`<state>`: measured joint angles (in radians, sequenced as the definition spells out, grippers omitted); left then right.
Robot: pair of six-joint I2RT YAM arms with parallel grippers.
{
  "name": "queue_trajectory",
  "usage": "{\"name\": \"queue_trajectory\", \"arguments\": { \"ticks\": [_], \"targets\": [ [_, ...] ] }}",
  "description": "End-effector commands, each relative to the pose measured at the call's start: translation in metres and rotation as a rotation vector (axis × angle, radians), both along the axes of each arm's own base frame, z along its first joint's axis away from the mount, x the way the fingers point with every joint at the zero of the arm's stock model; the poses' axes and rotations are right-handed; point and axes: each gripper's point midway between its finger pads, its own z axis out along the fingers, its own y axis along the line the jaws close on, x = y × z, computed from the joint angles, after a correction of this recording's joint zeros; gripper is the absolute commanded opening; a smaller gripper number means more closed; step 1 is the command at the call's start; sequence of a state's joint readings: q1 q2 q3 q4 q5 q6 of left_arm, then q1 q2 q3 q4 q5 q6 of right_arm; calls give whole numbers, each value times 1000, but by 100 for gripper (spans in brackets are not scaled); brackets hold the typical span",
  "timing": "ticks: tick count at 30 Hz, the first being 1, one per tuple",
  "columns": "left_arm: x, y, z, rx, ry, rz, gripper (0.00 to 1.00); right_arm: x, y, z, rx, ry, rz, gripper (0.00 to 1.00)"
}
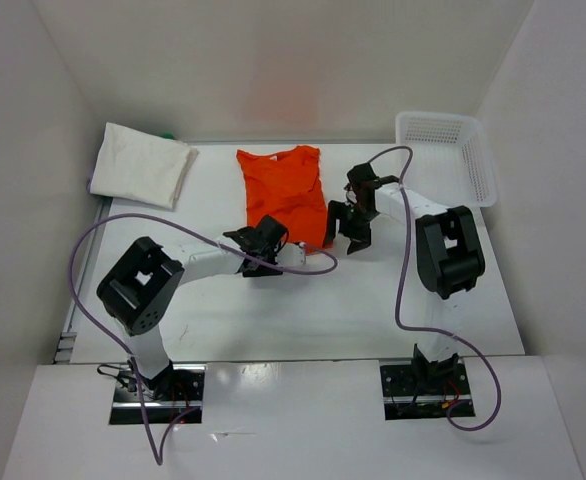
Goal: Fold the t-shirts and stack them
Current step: Grab one side of the 2/3 rectangular tshirt with both arms
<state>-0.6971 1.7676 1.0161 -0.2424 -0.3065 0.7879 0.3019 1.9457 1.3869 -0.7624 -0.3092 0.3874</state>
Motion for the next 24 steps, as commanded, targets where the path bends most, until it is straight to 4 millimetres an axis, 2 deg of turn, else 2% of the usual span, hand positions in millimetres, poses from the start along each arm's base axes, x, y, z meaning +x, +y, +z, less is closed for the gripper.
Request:
{"name": "queue_trajectory", "arguments": {
  "ticks": [1,6,8,13,15,17,18,20,21,22,24],
  "targets": [
    [-4,15,-30,35,99,32,76,35,23,12,98,-120,-56,79],
    [-7,1,-29,5,108,4,61,50,32,5,133,-118,-119,74],
    [-9,2,-30,10,115,4,57,48,32,-9,122,-82,-128,71],
    [-13,0,-32,-5,137,12,51,35,34,-23,146,-21,-145,61],
    [-14,-9,-28,-31,150,-2,48,32,36,-24,157,-11,-149,53],
    [-16,-11,-29,-45,160,2,42,32,36,-31,153,-1,-150,39],
    [-15,-13,-27,-46,158,1,36,32,36,-31,153,-1,-150,23],
    [-19,-16,-27,-64,186,-3,28,32,37,-31,161,2,-147,10],
    [-21,-17,-26,-71,201,4,23,32,37,-31,161,2,-147,0],
    [-24,-19,-24,-84,216,-5,13,31,37,-26,162,1,-147,0],
    [-31,-21,-21,-101,248,6,9,30,36,-17,164,-13,-138,0]
  ]
}}
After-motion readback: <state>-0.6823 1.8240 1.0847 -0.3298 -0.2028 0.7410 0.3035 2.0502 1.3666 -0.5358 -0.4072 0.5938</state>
